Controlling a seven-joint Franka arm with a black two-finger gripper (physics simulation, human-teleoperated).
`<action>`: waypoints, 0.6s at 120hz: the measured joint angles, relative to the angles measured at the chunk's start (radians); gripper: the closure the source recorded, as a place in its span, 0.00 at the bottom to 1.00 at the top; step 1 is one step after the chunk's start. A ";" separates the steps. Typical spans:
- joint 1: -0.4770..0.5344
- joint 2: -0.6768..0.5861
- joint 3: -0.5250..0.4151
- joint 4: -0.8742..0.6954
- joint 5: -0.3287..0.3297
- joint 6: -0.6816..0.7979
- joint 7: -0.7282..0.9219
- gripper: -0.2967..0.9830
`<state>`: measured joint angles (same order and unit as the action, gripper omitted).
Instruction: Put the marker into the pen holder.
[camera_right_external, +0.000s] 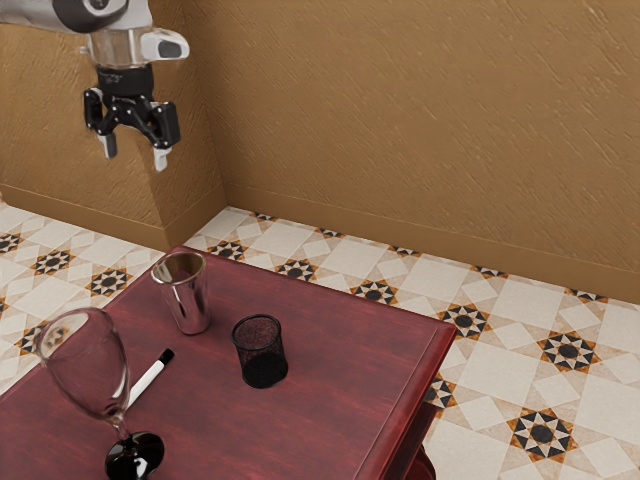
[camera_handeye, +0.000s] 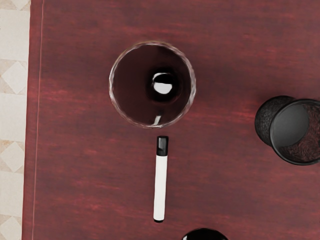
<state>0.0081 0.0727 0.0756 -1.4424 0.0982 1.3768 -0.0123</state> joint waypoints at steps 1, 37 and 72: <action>-0.001 0.000 0.000 0.000 0.000 0.006 0.000 0.23; 0.030 -0.004 -0.008 0.000 -0.022 0.121 -0.009 0.23; -0.151 -0.072 0.209 -0.527 0.003 0.346 0.000 0.23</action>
<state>-0.1431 0.0006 0.2843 -1.9697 0.1012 1.7232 -0.0119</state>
